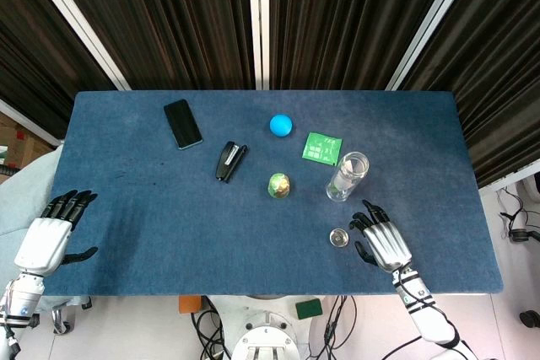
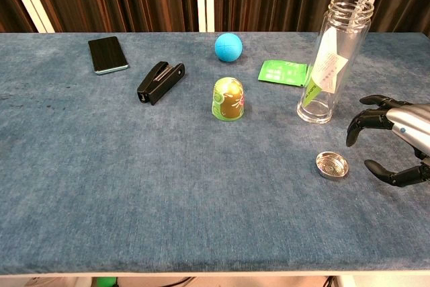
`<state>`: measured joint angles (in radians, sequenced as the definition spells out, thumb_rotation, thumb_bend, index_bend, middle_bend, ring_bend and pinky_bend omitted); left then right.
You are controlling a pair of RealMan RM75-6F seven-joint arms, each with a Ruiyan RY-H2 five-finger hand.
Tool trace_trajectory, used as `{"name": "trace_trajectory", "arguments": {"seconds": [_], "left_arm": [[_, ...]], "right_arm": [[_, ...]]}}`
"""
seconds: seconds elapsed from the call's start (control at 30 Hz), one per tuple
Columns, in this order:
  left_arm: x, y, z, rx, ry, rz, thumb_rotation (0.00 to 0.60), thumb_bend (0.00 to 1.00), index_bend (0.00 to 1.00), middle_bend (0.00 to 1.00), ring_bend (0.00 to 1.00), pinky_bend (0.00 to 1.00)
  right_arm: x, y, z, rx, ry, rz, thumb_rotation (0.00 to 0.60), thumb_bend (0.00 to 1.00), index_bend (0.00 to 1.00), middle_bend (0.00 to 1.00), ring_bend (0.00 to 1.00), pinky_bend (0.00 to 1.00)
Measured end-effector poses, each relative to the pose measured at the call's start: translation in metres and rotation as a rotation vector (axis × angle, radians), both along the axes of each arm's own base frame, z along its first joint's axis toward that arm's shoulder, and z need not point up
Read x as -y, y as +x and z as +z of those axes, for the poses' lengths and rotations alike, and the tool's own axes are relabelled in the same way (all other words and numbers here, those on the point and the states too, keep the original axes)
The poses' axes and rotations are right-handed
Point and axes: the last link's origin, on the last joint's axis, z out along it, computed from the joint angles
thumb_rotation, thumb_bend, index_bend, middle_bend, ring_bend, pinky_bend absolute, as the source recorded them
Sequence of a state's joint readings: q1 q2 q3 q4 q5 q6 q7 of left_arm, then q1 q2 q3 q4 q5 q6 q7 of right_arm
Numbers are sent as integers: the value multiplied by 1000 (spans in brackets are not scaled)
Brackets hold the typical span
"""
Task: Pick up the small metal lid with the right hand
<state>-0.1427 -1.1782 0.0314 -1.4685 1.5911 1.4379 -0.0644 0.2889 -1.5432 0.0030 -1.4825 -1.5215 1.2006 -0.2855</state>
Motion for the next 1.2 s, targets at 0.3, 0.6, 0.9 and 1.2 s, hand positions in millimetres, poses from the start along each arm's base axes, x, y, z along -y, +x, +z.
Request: {"name": "trace_trajectory", "arguments": {"seconds": [0.3,0.6,0.9,1.2], "left_arm": [[0,0,0,0,2,4,600,4,106,104,62,136],[1,-2,0,2,2,8,600,3,109,104,62,136],[1,-5,1,5,5,14,600,4,109,104,62,135],[1,-6,2,5,6,17,600,4,109,104,62,135]], "right_arm": [[2,5,-8,-8,7,20,600,450,432,266,39,156],[5,10,-17,7,-16,42,600,442,524,299,58,158],[6,11,-21,5,-18,47,600,443,549,302,58,163],[7,14,-24,6,-11,47,600,442,552,300,58,163]]}}
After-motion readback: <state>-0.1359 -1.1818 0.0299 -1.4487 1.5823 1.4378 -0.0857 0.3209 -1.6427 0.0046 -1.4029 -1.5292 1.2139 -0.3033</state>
